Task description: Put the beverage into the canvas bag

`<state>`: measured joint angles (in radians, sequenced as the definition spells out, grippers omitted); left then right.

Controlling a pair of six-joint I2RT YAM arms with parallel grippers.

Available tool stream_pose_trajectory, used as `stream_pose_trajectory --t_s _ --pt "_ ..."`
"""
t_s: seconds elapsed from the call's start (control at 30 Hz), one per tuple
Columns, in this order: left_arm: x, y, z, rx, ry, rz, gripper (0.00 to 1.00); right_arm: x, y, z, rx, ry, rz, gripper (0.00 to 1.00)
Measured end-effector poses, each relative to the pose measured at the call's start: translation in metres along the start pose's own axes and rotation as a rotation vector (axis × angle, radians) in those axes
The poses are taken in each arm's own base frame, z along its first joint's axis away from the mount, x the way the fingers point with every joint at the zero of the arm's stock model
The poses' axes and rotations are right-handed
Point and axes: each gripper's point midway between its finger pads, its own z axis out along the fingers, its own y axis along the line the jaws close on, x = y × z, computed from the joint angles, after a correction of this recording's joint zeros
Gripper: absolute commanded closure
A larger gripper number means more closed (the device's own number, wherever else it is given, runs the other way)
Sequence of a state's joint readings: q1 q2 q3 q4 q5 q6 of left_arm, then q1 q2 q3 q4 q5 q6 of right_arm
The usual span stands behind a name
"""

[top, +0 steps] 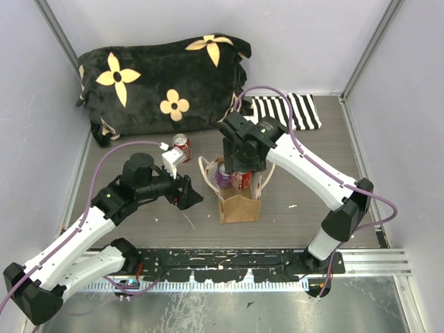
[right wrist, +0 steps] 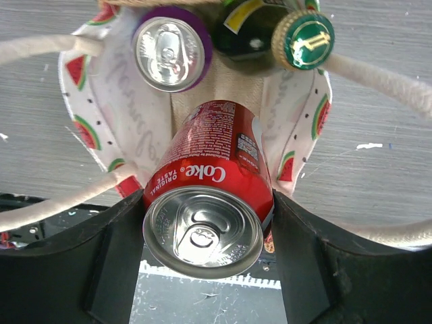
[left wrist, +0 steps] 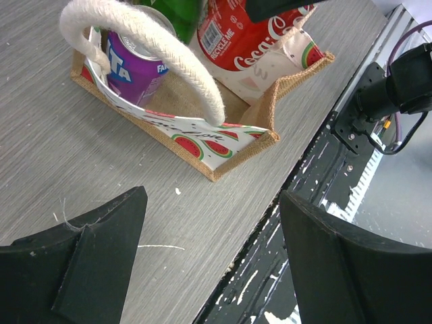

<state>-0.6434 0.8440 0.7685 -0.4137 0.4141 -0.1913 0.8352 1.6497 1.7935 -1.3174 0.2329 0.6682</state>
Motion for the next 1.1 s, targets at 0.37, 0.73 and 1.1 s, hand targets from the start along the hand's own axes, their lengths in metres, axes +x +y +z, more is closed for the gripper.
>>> stream_pose_trajectory --t_s 0.37,0.73,1.1 --pt "0.000 0.000 0.003 0.006 0.004 -0.003 0.13 0.030 -0.021 0.045 0.082 0.037 0.005 0.99" --pt "0.000 0.000 0.003 0.006 0.005 -0.005 0.13 0.044 -0.031 0.093 0.103 0.008 0.046 0.99" --pt "0.000 0.000 0.003 0.006 0.005 -0.005 0.13 0.046 -0.041 0.118 0.079 -0.046 0.095 0.99"
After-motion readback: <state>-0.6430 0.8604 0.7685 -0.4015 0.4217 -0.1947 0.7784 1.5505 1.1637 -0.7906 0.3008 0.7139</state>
